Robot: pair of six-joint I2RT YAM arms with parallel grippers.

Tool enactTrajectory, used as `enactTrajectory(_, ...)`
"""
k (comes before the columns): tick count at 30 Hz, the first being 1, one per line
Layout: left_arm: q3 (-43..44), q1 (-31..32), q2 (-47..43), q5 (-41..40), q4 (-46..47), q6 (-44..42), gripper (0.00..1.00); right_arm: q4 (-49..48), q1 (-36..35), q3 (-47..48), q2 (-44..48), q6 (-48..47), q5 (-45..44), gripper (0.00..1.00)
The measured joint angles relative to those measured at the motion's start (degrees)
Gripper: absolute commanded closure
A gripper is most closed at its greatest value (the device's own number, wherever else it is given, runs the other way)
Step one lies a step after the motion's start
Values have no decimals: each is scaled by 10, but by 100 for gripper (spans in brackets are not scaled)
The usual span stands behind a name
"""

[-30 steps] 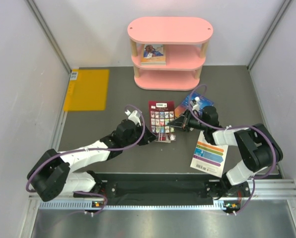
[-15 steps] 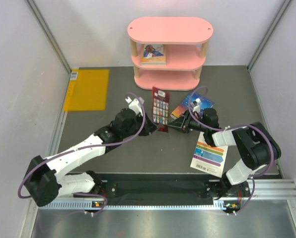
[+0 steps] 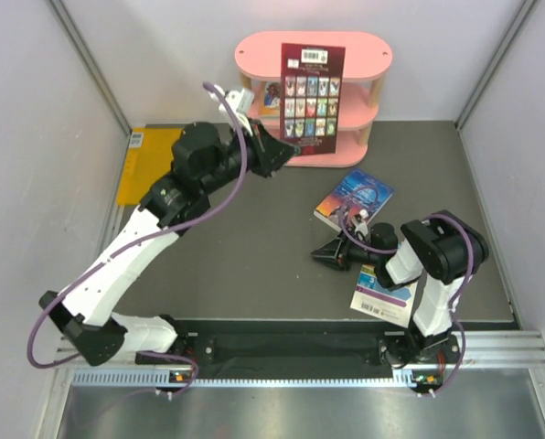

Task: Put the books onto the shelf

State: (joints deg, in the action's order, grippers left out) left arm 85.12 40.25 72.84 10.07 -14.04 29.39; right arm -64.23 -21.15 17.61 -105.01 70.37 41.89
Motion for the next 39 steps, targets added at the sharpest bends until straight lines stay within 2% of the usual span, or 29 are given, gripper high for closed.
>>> enactTrajectory(8, 195, -159, 179, 174, -14, 57, 100, -52, -5, 0, -17, 19, -1, 67)
enactTrajectory(12, 327, -226, 297, 274, -6, 132, 100, -18, -10, 0, -1, -4, -10, 67)
enactTrajectory(15, 386, -264, 356, 328, 21, 200, 100, 38, -17, 2, 36, -35, -30, 67)
enactTrajectory(22, 419, -327, 459, 428, 206, 432, 100, 170, -47, 24, 126, -107, -92, 67)
enactTrajectory(24, 422, -333, 481, 438, 231, 469, 100, 201, -56, 28, 147, -123, -113, 67)
enactTrajectory(30, 440, -335, 542, 460, 255, 541, 100, 285, -88, 51, 176, -163, -160, 67)
enactTrajectory(39, 473, -336, 583, 471, 296, 614, 100, 326, -105, 77, 175, -184, -182, 67)
